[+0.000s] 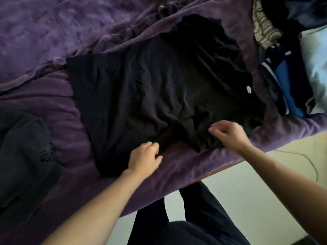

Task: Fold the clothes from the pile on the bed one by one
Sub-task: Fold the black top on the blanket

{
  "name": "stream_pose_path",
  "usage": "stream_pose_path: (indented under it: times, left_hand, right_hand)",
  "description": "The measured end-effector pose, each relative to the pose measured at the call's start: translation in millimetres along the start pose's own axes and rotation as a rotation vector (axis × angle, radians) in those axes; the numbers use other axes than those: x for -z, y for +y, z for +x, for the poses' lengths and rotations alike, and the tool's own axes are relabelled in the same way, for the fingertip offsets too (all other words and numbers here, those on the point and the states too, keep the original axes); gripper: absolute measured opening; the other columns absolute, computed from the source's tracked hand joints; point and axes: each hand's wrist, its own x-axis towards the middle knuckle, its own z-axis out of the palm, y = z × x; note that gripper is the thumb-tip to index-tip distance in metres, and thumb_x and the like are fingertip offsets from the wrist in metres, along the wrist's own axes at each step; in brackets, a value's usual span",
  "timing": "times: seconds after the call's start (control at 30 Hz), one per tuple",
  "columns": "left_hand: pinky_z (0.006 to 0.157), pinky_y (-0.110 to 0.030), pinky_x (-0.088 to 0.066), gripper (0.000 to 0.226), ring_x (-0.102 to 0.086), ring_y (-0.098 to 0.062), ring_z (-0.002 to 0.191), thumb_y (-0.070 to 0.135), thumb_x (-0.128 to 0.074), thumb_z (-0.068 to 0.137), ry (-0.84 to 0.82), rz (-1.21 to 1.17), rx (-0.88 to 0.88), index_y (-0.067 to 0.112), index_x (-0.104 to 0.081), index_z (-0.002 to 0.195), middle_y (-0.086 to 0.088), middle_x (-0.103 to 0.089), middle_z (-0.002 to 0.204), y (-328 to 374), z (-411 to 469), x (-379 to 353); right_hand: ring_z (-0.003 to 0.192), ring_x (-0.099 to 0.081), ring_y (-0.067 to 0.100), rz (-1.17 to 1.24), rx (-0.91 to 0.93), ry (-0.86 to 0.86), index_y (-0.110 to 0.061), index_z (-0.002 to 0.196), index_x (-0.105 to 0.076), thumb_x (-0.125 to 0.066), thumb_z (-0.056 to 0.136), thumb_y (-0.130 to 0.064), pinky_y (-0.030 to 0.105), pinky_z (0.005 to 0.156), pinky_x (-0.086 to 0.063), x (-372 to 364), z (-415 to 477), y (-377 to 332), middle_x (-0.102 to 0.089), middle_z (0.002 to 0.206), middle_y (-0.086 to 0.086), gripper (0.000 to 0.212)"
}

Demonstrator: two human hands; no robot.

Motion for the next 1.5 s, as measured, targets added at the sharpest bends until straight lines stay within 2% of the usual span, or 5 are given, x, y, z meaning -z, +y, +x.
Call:
stream_pose_path:
  times: [0.27, 0.63, 1.0, 1.13, 1.5]
  left_hand:
    - [0.091, -0.038, -0.037, 0.078, -0.038, -0.026, 0.123, 0.036, -0.064, 0.083, -0.034, 0.301, -0.019, 0.025, -0.022, 0.147, -0.006, -0.032, 0.141, 44, 29, -65]
    - [0.07, -0.043, -0.046, 0.011, -0.059, -0.039, 0.091, 0.004, -0.05, 0.086, 0.163, 0.045, 0.408, 0.004, -0.061, 0.09, -0.018, -0.062, 0.097, 37, 65, -50]
    - [0.056, -0.029, -0.037, 0.032, -0.055, -0.021, 0.064, 0.044, -0.067, 0.081, 0.272, 0.046, 0.305, 0.017, -0.054, 0.094, 0.005, -0.057, 0.073, 43, 11, -57]
    - [0.061, -0.037, -0.043, 0.03, -0.062, -0.034, 0.08, 0.013, -0.072, 0.078, 0.211, 0.185, 0.343, 0.009, -0.057, 0.104, -0.008, -0.059, 0.099, 28, -13, -56]
    - [0.072, -0.046, -0.044, 0.019, -0.06, -0.039, 0.081, -0.01, -0.06, 0.07, 0.544, 0.054, 0.298, -0.002, -0.064, 0.087, -0.018, -0.064, 0.083, 12, -79, -41]
  right_hand:
    - [0.143, -0.025, 0.029, -0.845, 0.059, -0.208, -0.029, 0.14, -0.046, -0.066, 0.079, -0.054, 0.045, 0.106, -0.032, 1, -2, 85, -0.033, 0.153, 0.005, 0.069]
    - [0.101, -0.063, 0.021, 0.11, -0.163, 0.356, -0.023, 0.107, -0.068, -0.055, 0.087, -0.033, 0.031, 0.086, -0.048, 98, 114, 45, -0.069, 0.103, 0.001, 0.025]
    - [0.148, -0.002, 0.03, -0.821, 0.677, -0.062, -0.034, 0.151, -0.019, -0.07, 0.079, -0.04, 0.05, 0.11, -0.023, 15, 92, 33, -0.006, 0.161, 0.008, 0.088]
    - [0.139, -0.036, 0.025, -0.549, 0.713, 0.02, -0.022, 0.121, -0.063, -0.05, 0.092, -0.024, 0.04, 0.106, -0.026, 4, 101, 17, -0.053, 0.14, 0.006, 0.031]
    - [0.083, -0.062, 0.034, -0.111, 0.406, 0.206, -0.028, 0.107, -0.058, -0.03, 0.079, -0.045, 0.036, 0.07, -0.043, 60, -16, 69, -0.066, 0.081, 0.005, 0.043]
